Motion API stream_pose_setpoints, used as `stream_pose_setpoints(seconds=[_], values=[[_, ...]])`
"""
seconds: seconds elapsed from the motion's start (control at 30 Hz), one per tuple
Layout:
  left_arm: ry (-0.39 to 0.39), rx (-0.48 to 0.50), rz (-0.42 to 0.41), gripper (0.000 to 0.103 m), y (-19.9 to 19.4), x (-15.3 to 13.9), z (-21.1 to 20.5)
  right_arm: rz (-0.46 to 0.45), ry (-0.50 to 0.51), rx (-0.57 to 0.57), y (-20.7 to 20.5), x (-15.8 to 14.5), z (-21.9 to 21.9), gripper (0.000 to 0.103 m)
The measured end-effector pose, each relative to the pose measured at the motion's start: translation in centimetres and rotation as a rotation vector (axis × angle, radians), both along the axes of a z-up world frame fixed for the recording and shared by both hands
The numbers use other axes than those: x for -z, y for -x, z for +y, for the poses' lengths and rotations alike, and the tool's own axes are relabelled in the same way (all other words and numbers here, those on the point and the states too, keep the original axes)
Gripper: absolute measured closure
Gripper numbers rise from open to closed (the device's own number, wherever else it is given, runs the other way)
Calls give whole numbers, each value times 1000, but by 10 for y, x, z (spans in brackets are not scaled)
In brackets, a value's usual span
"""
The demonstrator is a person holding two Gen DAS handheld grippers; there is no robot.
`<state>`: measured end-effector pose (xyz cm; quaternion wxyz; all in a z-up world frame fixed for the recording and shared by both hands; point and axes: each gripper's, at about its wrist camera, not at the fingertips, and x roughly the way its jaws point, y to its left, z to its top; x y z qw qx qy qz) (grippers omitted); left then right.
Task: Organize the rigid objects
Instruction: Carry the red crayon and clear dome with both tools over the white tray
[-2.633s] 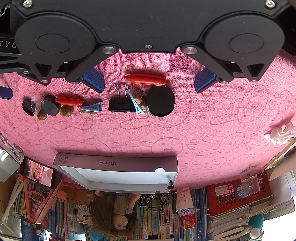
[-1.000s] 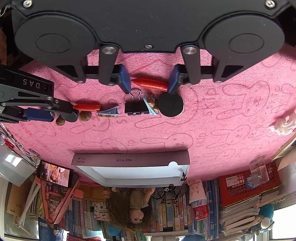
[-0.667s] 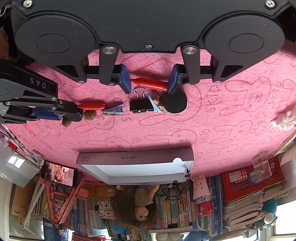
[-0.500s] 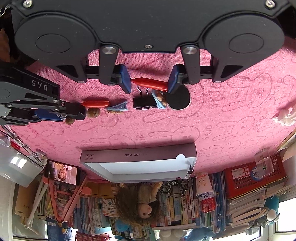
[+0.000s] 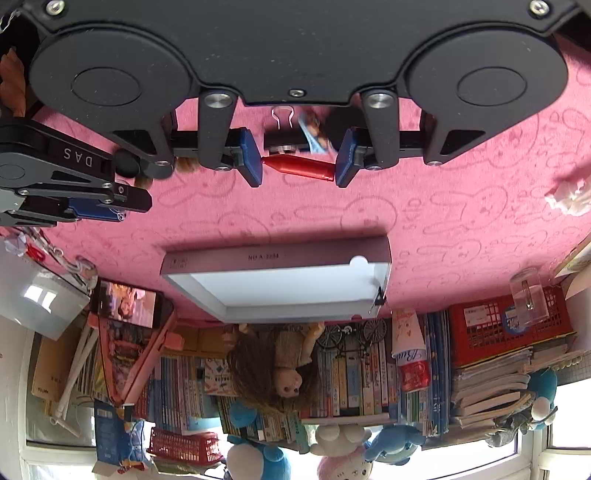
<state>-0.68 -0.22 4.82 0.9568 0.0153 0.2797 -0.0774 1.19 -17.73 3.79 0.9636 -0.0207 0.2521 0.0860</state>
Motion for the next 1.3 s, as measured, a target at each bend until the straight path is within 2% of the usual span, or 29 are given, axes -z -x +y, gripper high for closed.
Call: stream_pose_setpoints(seconds=[0.4, 0.63, 0.87, 1.1, 1.3], values=[[84, 0, -28, 62, -46, -26, 6, 27, -108, 42, -40, -19, -18, 69], [125, -19, -15, 62, -77, -32, 5, 26, -122, 42, -61, -26, -18, 69], [95, -48, -56, 62, -121, -43, 0, 18, -138, 47, -93, -37, -17, 69], [89, -79, -72, 62, -185, -52, 2, 14, -158, 61, -130, -42, -18, 69], [17, -103, -54, 62, -247, -56, -4, 35, -184, 77, -167, -42, -19, 69]])
